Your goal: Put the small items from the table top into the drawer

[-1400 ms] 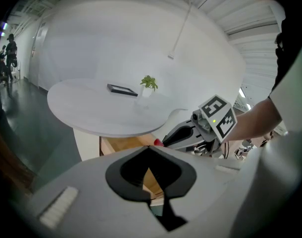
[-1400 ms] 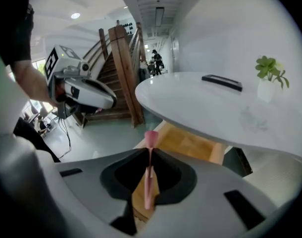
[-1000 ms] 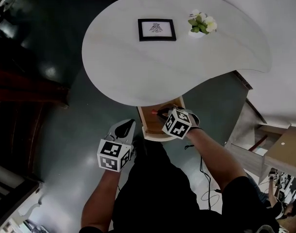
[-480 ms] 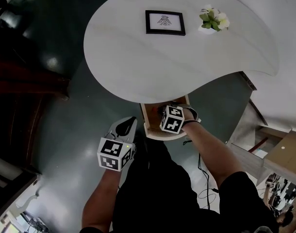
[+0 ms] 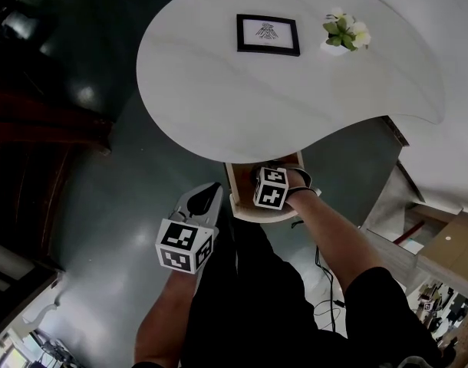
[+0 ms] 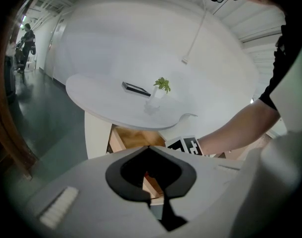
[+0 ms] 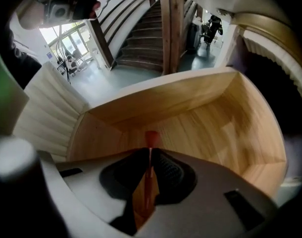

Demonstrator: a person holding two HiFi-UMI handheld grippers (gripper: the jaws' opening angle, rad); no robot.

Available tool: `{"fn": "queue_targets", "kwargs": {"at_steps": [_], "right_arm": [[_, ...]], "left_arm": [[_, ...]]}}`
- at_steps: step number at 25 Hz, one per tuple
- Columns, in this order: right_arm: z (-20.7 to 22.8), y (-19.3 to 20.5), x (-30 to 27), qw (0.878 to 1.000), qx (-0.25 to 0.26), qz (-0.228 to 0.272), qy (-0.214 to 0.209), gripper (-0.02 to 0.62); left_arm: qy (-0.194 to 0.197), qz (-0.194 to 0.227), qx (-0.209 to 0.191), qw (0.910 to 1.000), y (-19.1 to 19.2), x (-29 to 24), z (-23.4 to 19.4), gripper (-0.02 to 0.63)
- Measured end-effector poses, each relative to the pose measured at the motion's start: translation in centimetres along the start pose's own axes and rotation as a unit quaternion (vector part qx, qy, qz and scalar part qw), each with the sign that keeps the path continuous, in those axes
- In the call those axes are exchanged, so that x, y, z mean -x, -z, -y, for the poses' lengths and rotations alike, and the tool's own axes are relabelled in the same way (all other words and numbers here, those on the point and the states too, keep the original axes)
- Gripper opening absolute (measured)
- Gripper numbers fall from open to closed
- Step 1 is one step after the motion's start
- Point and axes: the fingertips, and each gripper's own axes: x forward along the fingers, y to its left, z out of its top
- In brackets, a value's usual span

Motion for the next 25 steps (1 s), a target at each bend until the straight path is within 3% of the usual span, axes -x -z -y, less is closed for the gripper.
{"fn": "queue_targets", "kwargs": {"at_steps": [8,10,15,25], "right_arm": [[0.1,0.4,-1.5,1.0,0.0,-0.012,-0.009,0.059],[0.2,0.4,-1.5,1.0,-0.002,-0.016,-0.004,0.088],[0.4,-0.1,0.3,1.0,-0.002,-0.011,0.018,0.091],[-0.5,-2.0,8.0,0.996,-0.074,0.014,0.052,0.089]], "left_arm": [[-0.009,-0.003,0.006,0.9999,1.2,0.6,-0.4,0.003],[-0.013,-0.002,0.009,0.9999,1.5,1.0,-0.7,0.003],[-0.014,0.002,0.008,0.9999,1.4,2.3,-0.4,0.003],[-0.001,0.017,-0.021,0.9996,-1.4,6.8,1.6,0.003]]}}
